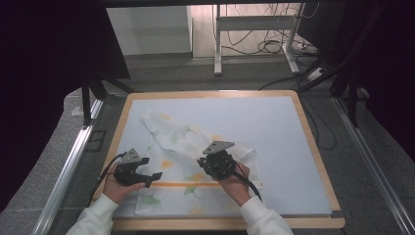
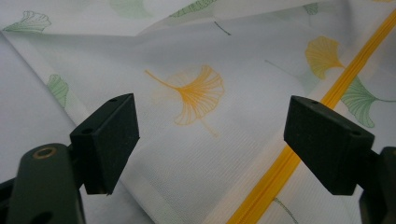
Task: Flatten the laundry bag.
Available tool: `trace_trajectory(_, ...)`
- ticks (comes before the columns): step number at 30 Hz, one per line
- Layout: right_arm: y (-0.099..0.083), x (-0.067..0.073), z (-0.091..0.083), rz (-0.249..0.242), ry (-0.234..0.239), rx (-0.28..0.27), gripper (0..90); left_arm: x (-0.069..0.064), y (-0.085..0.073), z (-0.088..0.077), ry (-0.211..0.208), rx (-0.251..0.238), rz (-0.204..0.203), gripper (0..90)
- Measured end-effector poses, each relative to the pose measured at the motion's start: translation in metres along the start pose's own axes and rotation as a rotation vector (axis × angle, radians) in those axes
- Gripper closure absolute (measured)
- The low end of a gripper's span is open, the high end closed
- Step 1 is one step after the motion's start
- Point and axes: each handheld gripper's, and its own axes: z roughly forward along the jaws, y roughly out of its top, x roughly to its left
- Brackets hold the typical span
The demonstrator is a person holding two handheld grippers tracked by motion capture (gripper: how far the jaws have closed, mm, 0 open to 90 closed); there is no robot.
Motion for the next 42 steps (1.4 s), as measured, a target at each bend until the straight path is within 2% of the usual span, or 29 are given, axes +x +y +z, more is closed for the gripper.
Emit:
trace_trajectory(17,0.000,-0.016,-0.009,0.042,-0.031,-0.023,85.2,0.000,0.000,0.000,0.002,0.001,0.003,17.8)
trace_trajectory(42,-0.006,-0.048,-0.024,0.112,-0.102,-0.069,85.1,0.000,0.000,0.001,0.001,0.011,0.012,17.8)
